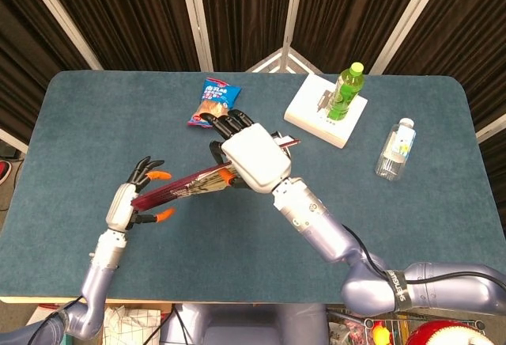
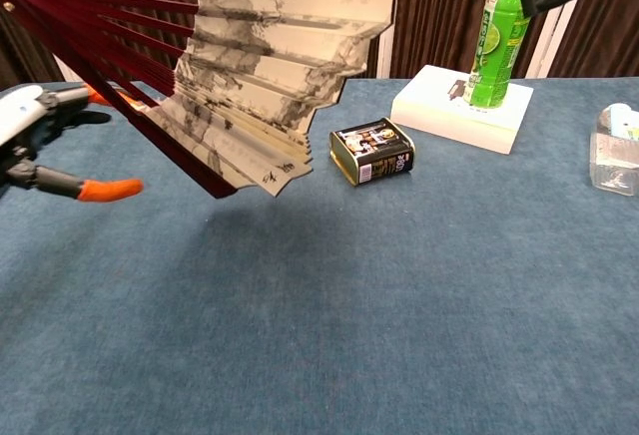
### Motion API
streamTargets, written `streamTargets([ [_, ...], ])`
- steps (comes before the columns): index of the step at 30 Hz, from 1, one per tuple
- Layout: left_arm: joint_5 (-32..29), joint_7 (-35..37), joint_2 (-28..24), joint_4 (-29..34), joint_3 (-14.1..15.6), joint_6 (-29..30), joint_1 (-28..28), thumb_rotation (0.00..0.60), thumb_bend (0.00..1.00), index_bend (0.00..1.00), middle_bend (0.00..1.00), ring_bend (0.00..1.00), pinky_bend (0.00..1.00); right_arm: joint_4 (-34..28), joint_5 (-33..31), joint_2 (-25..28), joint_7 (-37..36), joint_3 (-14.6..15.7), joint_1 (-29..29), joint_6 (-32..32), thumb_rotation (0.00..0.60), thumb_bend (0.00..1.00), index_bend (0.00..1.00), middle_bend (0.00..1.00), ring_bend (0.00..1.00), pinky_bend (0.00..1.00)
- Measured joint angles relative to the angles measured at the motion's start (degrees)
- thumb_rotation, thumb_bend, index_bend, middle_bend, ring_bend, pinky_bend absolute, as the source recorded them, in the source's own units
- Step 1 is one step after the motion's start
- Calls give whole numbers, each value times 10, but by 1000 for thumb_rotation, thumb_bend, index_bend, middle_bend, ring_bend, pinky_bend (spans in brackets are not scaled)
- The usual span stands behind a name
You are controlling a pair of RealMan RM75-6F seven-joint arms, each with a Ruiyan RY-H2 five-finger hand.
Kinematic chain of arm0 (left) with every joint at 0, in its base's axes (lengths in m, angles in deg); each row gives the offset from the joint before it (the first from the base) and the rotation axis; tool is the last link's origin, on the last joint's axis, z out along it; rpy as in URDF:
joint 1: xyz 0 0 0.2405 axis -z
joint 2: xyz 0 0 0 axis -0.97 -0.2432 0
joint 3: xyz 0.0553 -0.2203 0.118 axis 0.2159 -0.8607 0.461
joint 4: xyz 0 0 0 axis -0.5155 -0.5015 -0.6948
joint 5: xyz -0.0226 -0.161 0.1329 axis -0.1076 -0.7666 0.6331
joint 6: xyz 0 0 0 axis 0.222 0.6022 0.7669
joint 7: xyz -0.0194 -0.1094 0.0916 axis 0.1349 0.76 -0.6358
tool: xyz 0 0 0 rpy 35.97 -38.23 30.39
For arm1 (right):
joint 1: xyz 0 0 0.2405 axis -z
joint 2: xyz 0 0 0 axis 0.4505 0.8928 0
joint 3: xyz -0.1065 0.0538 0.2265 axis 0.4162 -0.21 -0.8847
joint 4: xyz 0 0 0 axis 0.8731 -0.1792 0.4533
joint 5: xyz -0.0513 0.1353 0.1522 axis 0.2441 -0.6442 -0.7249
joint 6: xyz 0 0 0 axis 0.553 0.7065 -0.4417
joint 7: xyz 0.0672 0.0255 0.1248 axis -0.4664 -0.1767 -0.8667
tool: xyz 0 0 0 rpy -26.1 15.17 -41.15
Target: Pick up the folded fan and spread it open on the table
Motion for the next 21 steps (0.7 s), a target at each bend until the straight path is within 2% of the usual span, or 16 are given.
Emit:
streamTargets([
  [5,-21,8,14,1,-12,-29,21,600,59,368,166,0,115,-5,-2,8,-6,2,0,4,600,465,864,138,204,168],
  [11,-29,3,29,-17,-17,-36,32,600,133,413,200,0,115,-9,-2,15,-11,3,1,6,600,466,864,138,204,168],
  [16,-36,10,52,-51,-27,-39,47,600,161,438,231,0,160,-19,-3,25,-21,1,1,8,600,466,864,138,204,168],
  [21,-43,23,82,-98,-39,-47,71,600,167,462,252,0,160,-24,-1,36,-26,6,3,9,600,468,864,138,204,168],
])
